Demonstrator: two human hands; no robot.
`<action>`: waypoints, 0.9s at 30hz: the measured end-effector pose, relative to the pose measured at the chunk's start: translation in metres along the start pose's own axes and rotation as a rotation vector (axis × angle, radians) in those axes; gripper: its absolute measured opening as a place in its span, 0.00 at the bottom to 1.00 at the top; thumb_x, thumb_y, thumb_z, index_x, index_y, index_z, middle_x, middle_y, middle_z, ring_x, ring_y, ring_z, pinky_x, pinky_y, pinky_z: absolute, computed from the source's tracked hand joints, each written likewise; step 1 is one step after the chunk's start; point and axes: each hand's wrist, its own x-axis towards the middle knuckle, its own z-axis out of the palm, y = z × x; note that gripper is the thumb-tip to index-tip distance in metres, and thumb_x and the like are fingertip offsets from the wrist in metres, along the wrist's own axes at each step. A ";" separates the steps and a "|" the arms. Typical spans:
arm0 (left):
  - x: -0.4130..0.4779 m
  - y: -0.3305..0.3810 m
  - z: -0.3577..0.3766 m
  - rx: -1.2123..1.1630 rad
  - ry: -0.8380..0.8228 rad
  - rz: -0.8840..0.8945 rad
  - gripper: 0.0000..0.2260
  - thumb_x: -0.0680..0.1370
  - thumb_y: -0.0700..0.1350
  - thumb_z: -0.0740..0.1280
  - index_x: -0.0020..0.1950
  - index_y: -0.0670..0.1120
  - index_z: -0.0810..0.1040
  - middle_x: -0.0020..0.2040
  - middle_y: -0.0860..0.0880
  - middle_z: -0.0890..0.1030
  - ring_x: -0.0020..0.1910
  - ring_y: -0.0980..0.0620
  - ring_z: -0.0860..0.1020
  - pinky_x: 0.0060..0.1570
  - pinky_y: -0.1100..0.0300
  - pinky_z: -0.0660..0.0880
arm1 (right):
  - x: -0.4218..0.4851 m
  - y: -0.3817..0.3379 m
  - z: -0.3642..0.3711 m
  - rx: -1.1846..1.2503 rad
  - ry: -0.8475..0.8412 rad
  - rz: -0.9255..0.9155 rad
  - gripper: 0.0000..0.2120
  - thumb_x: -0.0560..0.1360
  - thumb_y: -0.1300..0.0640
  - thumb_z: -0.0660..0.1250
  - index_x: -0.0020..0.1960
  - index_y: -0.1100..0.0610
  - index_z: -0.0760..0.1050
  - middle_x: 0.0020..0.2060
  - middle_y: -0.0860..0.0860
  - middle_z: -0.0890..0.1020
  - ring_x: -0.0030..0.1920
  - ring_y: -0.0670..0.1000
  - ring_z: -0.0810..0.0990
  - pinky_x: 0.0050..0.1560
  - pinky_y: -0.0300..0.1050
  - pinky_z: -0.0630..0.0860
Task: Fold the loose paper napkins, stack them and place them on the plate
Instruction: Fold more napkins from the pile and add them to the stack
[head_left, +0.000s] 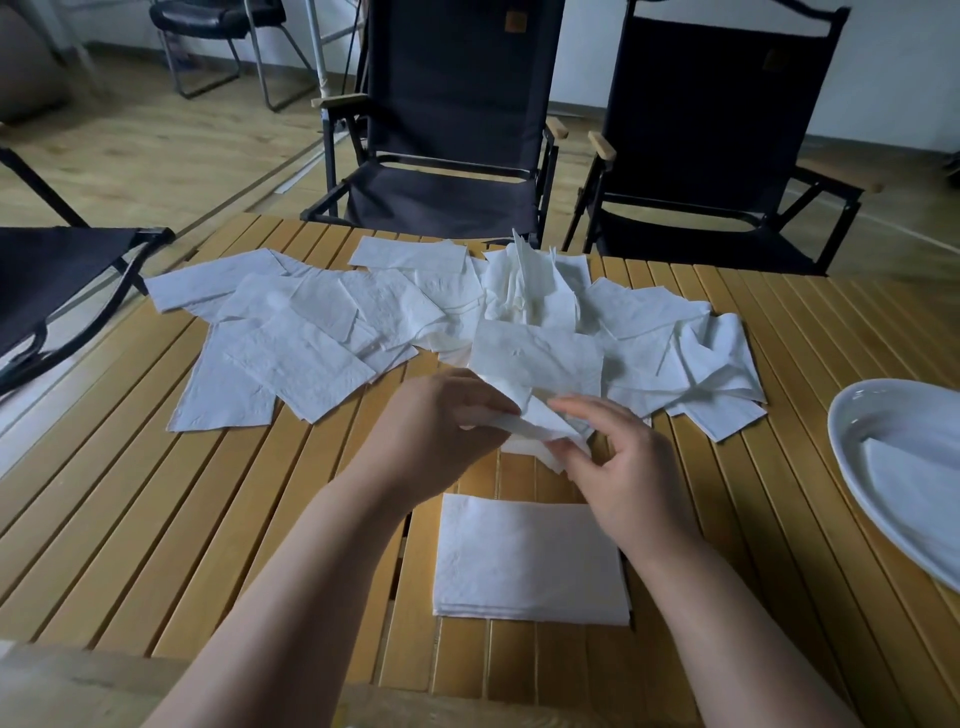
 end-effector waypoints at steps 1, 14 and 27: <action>-0.001 0.002 0.002 0.001 -0.066 -0.006 0.07 0.74 0.49 0.74 0.52 0.54 0.86 0.46 0.59 0.82 0.45 0.63 0.78 0.41 0.71 0.72 | 0.000 0.000 -0.001 -0.006 0.022 0.017 0.13 0.74 0.57 0.74 0.59 0.52 0.83 0.53 0.41 0.83 0.54 0.38 0.81 0.51 0.31 0.79; 0.002 -0.003 0.008 -0.234 -0.037 -0.317 0.11 0.80 0.55 0.64 0.59 0.56 0.82 0.52 0.61 0.83 0.47 0.68 0.79 0.46 0.65 0.74 | 0.008 0.000 -0.032 0.681 0.161 0.383 0.10 0.74 0.65 0.70 0.47 0.51 0.84 0.44 0.47 0.87 0.47 0.52 0.85 0.40 0.41 0.79; 0.007 -0.008 0.020 -0.081 -0.046 -0.097 0.08 0.76 0.49 0.72 0.55 0.56 0.84 0.54 0.62 0.80 0.51 0.68 0.77 0.49 0.67 0.74 | 0.010 -0.003 -0.039 0.894 0.212 0.576 0.11 0.80 0.58 0.63 0.48 0.53 0.84 0.41 0.49 0.86 0.41 0.51 0.85 0.38 0.45 0.78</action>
